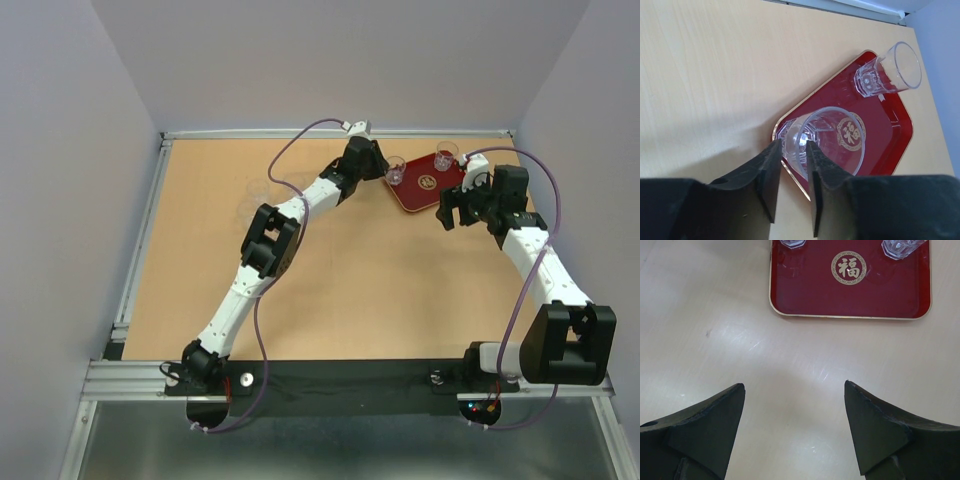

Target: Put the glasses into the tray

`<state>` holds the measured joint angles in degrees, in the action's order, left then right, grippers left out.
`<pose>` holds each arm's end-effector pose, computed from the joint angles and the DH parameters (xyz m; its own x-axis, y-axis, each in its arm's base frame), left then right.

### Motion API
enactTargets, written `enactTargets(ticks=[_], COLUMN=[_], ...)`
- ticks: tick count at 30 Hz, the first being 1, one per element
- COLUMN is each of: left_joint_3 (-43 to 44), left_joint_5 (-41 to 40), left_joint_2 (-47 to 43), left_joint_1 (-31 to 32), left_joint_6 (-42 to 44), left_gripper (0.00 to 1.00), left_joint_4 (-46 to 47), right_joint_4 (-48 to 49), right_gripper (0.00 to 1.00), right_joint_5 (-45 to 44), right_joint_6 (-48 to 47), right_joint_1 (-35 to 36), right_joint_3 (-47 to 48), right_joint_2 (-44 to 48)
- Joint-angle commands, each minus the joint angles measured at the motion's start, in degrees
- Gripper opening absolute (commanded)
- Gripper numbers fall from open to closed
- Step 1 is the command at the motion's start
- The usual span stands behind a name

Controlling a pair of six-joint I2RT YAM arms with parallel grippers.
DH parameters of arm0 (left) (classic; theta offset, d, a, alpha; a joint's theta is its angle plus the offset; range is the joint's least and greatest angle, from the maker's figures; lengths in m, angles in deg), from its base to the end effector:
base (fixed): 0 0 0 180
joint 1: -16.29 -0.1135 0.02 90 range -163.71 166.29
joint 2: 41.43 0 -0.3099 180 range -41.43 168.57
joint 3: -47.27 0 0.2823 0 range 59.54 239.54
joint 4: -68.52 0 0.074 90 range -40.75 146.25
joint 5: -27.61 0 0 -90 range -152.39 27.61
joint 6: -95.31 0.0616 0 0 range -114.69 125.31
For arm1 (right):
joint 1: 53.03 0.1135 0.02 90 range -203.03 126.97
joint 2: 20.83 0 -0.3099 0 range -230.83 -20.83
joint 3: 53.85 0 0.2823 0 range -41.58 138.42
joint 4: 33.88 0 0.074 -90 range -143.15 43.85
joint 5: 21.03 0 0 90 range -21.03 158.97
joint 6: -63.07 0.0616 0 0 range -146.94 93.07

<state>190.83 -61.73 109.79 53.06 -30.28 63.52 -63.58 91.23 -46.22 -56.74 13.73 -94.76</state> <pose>0.5633 -0.4218 0.1954 -0.4964 -0.3556 -0.7920 0.3919 0.7222 -0.5699 0.3215 0.0025 0.3030 -0.4731 -0.2757 -0.8368 -0.4259 0.9030 -0.0567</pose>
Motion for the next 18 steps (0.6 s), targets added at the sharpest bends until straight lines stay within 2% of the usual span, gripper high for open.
enactTargets(ticks=[1, 12, 18], left_joint_3=[3.80, 4.95, 4.25], left_joint_5=[0.56, 2.58, 4.95], left_joint_2=[-2.42, -6.72, -9.97], left_joint_1=[0.14, 0.14, -0.38], left_joint_6=[0.17, 1.93, 2.81], left_gripper=[0.41, 0.72, 0.78], left_joint_4=[2.49, 3.98, 4.33], right_joint_4=[3.02, 3.02, 3.10], right_gripper=[0.85, 0.85, 0.85], right_joint_5=[-0.29, 0.06, 0.32], right_joint_6=[-0.05, -0.40, -0.49], right_joint_1=[-0.07, -0.07, -0.07], right_joint_3=[-0.99, -1.17, -1.26], right_joint_2=[0.10, 0.10, 0.10])
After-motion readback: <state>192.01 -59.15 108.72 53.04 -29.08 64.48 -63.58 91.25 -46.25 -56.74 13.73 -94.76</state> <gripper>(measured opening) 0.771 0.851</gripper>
